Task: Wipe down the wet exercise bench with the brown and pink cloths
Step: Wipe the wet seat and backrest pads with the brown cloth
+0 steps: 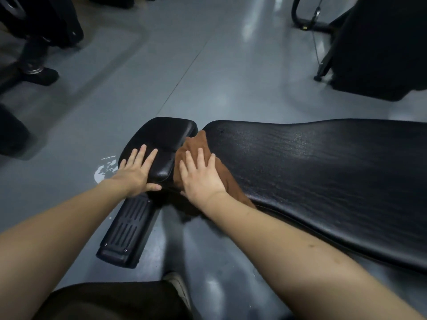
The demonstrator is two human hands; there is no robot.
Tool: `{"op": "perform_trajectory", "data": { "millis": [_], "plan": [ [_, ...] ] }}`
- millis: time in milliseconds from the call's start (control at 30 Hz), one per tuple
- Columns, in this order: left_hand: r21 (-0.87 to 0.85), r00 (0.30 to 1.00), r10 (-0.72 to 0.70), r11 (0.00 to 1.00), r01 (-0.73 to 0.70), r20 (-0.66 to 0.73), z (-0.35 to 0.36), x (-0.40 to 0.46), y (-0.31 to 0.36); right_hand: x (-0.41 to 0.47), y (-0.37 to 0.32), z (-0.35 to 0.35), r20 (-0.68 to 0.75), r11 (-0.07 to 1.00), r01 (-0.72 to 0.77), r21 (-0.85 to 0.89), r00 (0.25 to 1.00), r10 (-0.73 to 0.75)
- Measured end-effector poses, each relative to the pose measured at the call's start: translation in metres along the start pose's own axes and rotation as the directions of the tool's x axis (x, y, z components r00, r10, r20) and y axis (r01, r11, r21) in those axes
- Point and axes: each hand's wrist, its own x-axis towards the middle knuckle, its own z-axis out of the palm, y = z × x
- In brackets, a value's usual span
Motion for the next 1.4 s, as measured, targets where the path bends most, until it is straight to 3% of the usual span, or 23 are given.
{"op": "perform_trajectory", "data": {
  "millis": [267, 533, 800, 1100, 1400],
  "plan": [
    [0.014, 1.0, -0.001, 1.0, 0.001, 0.002, -0.002, -0.002, 0.0, -0.104, 0.08, 0.028, -0.054, 0.997, -0.073, -0.027, 0.996, 0.071],
    [0.023, 0.999, -0.014, 1.0, 0.014, 0.029, -0.01, -0.01, 0.007, -0.246, 0.167, 0.039, 0.032, 0.984, -0.173, -0.04, 0.984, 0.174],
    [0.044, 0.999, -0.014, 0.999, 0.012, 0.03, -0.009, -0.009, 0.006, -0.33, 0.224, 0.038, 0.053, 0.99, -0.105, -0.099, 0.992, 0.111],
    [0.049, 0.999, -0.023, 0.999, 0.021, 0.044, -0.009, -0.009, 0.009, -0.31, 0.224, 0.039, 0.001, 0.995, 0.023, -0.102, 1.0, -0.023],
    [0.026, 0.998, -0.017, 1.0, 0.015, 0.057, -0.011, -0.011, 0.011, -0.188, 0.162, 0.034, -0.081, 0.973, 0.22, -0.068, 0.971, -0.225]
  ]
}}
